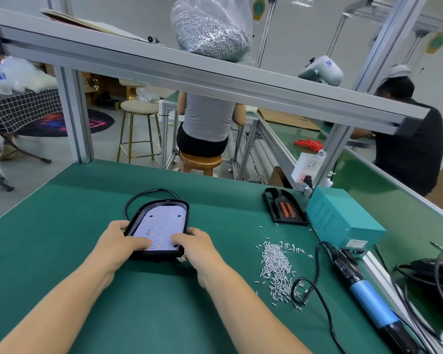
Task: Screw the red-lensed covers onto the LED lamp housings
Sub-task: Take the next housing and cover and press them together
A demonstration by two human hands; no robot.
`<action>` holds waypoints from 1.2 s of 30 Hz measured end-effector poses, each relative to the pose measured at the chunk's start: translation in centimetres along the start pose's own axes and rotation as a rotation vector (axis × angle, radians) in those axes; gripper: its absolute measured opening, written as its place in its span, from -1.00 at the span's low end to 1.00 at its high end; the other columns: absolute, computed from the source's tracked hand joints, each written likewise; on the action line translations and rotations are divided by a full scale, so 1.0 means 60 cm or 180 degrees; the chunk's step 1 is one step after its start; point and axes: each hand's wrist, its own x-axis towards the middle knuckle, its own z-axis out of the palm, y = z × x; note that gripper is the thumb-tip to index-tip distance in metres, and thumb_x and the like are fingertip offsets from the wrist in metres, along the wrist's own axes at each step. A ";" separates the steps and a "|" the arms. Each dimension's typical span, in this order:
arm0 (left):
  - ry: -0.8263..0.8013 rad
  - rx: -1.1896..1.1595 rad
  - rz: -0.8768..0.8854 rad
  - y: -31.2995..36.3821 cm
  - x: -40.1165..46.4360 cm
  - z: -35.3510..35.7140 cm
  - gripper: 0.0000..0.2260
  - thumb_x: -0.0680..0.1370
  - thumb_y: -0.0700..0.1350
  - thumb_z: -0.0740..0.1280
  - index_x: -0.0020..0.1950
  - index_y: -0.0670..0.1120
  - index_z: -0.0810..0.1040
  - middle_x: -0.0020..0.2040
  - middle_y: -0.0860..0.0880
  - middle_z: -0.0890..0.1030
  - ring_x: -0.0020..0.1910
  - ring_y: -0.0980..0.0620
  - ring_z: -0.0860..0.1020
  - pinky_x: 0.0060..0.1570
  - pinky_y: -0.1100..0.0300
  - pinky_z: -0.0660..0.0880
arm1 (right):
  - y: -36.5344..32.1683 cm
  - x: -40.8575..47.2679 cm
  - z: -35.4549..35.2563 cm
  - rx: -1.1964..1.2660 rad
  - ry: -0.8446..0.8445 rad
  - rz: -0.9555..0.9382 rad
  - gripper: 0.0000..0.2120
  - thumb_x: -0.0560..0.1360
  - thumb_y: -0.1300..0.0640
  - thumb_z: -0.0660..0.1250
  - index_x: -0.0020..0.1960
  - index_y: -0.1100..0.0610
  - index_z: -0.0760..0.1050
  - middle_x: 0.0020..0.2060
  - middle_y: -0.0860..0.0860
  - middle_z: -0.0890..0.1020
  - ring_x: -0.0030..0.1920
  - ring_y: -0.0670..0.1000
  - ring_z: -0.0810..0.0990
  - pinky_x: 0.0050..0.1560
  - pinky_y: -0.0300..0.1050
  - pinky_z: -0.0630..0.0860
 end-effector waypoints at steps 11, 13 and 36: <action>-0.0105 -0.0674 -0.0079 -0.008 0.016 0.018 -0.60 0.48 -0.13 0.41 0.28 -0.19 0.45 0.17 -0.21 0.59 0.15 -0.26 0.55 0.27 -0.23 0.40 | 0.023 -0.016 -0.019 0.0550 0.0026 -0.0325 -0.86 0.52 0.23 0.18 -0.06 0.09 0.51 -0.21 0.02 0.52 -0.22 0.04 0.43 -0.22 -0.17 0.38; 0.0093 -0.0567 -0.0028 -0.012 0.026 0.018 -0.42 0.48 -0.10 0.41 0.40 -0.30 0.28 0.34 -0.34 0.41 0.33 -0.35 0.39 0.36 -0.28 0.23 | 0.026 -0.019 -0.023 0.0517 0.0003 -0.0360 -0.83 0.52 0.24 0.17 -0.05 0.09 0.53 -0.18 0.01 0.55 -0.19 0.03 0.44 -0.13 -0.14 0.38; 0.0966 0.1893 0.0166 0.029 0.080 0.001 -0.90 0.39 -0.23 0.32 -0.25 -0.26 0.49 -0.28 -0.19 0.55 -0.25 -0.18 0.54 -0.26 0.15 0.41 | 0.034 -0.024 -0.059 0.0180 0.0036 -0.0355 -0.79 0.51 0.24 0.22 -0.28 0.05 0.35 -0.33 0.00 0.46 -0.22 0.01 0.36 -0.16 -0.13 0.28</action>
